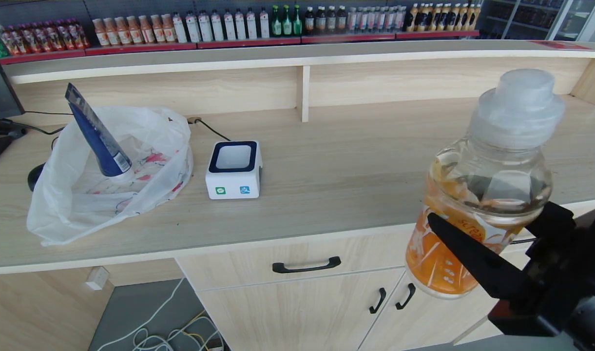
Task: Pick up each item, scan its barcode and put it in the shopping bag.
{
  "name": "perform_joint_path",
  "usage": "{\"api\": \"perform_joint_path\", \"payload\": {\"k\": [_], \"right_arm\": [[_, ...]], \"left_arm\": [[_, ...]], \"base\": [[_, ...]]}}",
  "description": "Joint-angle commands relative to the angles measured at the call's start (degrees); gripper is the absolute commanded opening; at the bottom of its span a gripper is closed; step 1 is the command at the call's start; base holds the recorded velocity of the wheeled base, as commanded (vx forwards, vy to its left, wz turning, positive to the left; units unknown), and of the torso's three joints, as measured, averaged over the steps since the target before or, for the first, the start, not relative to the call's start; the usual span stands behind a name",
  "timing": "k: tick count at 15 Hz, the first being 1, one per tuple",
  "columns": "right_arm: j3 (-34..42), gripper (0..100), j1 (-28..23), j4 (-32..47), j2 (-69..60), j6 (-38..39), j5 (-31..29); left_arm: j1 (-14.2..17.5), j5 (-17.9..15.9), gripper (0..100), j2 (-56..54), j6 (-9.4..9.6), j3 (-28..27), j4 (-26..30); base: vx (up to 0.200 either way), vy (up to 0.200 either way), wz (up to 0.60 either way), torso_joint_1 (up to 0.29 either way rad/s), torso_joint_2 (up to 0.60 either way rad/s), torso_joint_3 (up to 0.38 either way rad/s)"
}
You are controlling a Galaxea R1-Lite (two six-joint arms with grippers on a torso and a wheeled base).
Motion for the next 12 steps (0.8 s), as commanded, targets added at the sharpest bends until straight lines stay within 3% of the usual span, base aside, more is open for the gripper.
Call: {"api": "perform_joint_path", "payload": {"k": [1,7,12], "right_arm": [[-1.49,0,-4.44,0.29,-0.18,2.28,0.03],[-11.16,0,-10.59,4.24,3.34,11.51,-0.06],[-12.74,0,-14.64,4.42,5.71,18.19,-0.06]], "left_arm": [[0.00,0.00,100,0.00,-0.01,0.00,0.00],[0.00,0.00,100,0.00,0.07,0.00,0.00],[0.00,0.00,100,0.00,-0.01,0.00,0.00]], "base": [[0.000,0.000,0.00,0.000,0.00,0.000],[0.000,0.000,0.00,0.000,0.00,0.000],[0.000,0.000,0.00,0.000,0.00,0.000]]}}
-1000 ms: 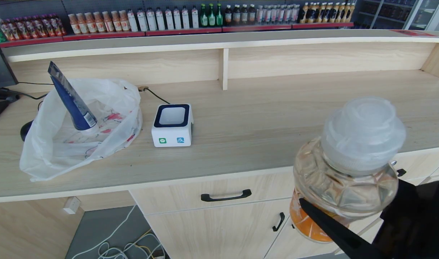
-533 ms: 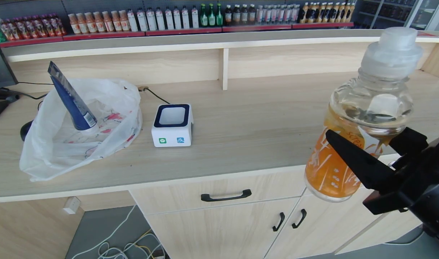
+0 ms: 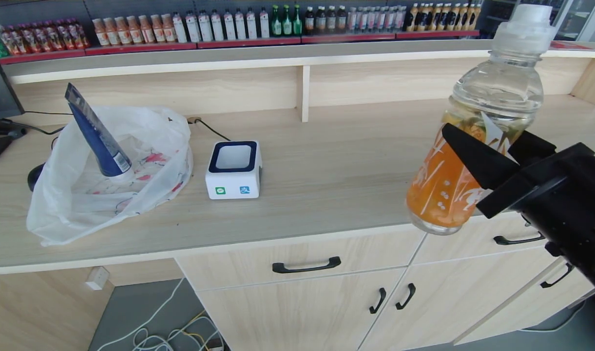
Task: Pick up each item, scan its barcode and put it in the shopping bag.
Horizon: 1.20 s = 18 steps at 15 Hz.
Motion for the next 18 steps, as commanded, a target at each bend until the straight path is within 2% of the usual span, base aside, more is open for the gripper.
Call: {"api": "perform_joint_path", "payload": {"k": [1,6,10,14,18], "right_arm": [[-2.07,0,-1.79,-0.08,2.72,2.27,0.01],[-10.24,0,-10.40,-0.08,8.17,9.57,0.18],[-15.07,0,-12.51,-0.17,10.28,10.18,0.09],[-19.64,0,-12.69,-0.08,11.86,10.97,0.09],[-20.96,0,-13.74,-0.08,12.57,11.33,0.01]], "left_arm": [[0.00,0.00,100,0.00,-0.01,0.00,-0.02],[0.00,0.00,100,0.00,-0.10,0.00,-0.02],[0.00,0.00,100,0.00,-0.10,0.00,0.06],[0.00,0.00,100,0.00,-0.10,0.00,0.06],[0.00,0.00,100,0.00,-0.10,0.00,-0.02]], "base": [[0.000,0.000,0.00,0.000,0.00,0.000],[0.000,0.000,0.00,0.000,0.00,0.000],[0.000,0.000,0.00,0.000,0.00,0.000],[0.000,0.200,0.00,0.002,0.00,0.000],[0.000,0.200,0.00,0.009,0.01,0.000]]}}
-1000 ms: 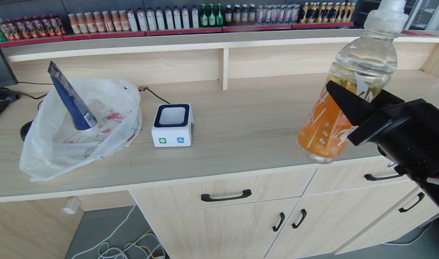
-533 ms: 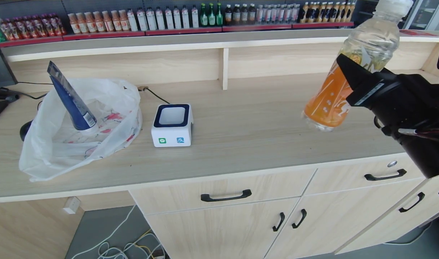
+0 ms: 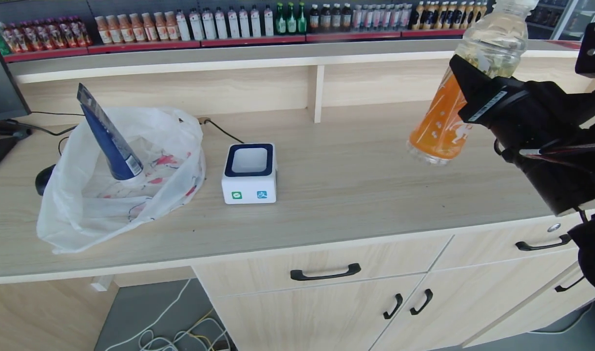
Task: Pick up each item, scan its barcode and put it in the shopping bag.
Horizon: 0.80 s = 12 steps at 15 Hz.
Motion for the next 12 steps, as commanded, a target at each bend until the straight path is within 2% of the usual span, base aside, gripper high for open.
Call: {"api": "perform_joint_path", "payload": {"k": [1,12], "right_arm": [[-0.77,0,-0.49,-0.32,0.35,0.01,-0.10],[-0.77,0,-0.49,-0.32,0.35,0.19,-0.02]], "left_arm": [[0.00,0.00,100,0.00,-0.06,0.00,0.06],[0.09,0.00,100,0.00,-0.06,0.00,0.06]], "base": [[0.000,0.200,0.00,0.002,0.01,0.002],[0.000,0.200,0.00,0.003,0.00,0.003]]}}
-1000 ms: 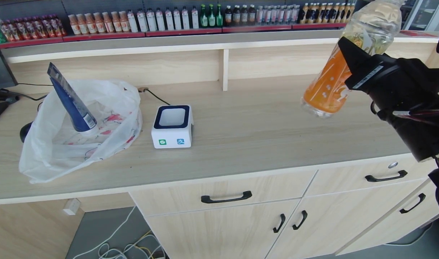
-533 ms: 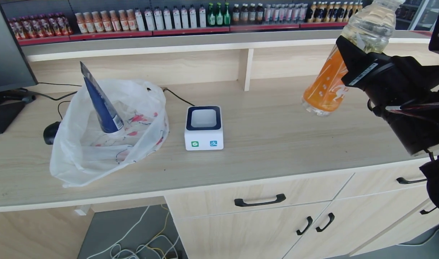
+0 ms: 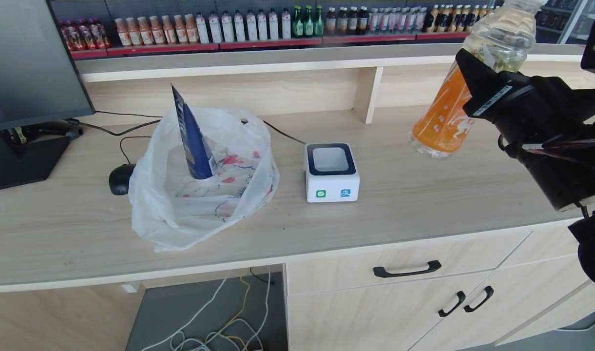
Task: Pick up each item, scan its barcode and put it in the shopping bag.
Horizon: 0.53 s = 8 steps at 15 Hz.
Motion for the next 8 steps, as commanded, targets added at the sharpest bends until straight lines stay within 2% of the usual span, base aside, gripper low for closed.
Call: {"api": "perform_joint_path", "payload": {"k": [1,6,8], "right_arm": [[0.00,0,0.12,-0.04,-0.06,0.02,0.01],[0.26,0,0.30,-0.31,0.29,0.37,0.01],[0.26,0,0.56,-0.31,0.29,1.07,0.01]], "left_arm": [[0.06,0.00,100,0.00,-0.08,-0.09,-0.02],[-0.02,0.00,100,0.00,0.18,0.00,-0.11],[-0.02,0.00,100,0.00,0.09,0.00,-0.11]], "base": [[0.000,0.200,0.00,0.002,0.00,0.002],[0.000,0.200,0.00,0.000,0.00,0.005],[0.000,0.000,0.00,0.000,0.00,0.000]]}}
